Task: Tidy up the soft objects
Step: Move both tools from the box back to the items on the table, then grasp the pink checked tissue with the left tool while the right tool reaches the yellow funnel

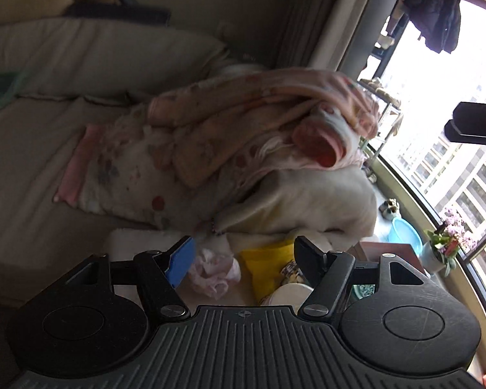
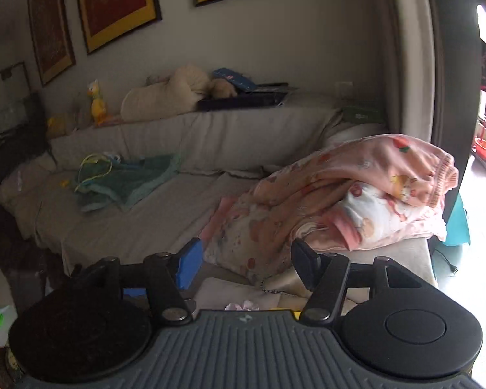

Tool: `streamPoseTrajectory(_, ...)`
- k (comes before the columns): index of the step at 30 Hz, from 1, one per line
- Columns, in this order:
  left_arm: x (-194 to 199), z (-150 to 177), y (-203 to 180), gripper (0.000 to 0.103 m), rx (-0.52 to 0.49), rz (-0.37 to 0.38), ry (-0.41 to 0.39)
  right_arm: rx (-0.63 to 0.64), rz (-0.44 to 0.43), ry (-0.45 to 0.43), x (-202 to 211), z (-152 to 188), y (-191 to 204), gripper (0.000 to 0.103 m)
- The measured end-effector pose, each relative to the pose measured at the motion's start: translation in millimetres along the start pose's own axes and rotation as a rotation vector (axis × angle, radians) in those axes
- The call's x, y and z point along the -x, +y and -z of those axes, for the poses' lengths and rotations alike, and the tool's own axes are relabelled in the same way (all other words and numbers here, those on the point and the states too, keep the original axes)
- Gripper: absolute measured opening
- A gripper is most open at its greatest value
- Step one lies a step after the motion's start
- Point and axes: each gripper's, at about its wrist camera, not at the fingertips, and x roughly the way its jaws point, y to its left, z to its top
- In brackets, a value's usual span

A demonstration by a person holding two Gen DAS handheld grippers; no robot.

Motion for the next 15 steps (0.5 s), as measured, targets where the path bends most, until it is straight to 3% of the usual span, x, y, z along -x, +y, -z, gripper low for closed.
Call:
streamPoseTrajectory(2,-42,7,12,0.073,0.042,0.000,0.075,0.026,-0.001,0.050,-21,4,-4,0.061)
streamPoseTrajectory(6,-98,16,29,0.073,0.100,-0.006,0.152,0.032,0.013,0.135,-60,22,-28,0.061)
streamPoseTrajectory(11,-140,26,37,0.073,0.069,-0.084,0.234,0.007,0.027,0.237,-95,44,-60,0.061)
streamPoseTrajectory(15,-148,38,33,0.073,0.006,-0.113,0.203,-0.044,0.032,0.285,-118,54,-81,0.061)
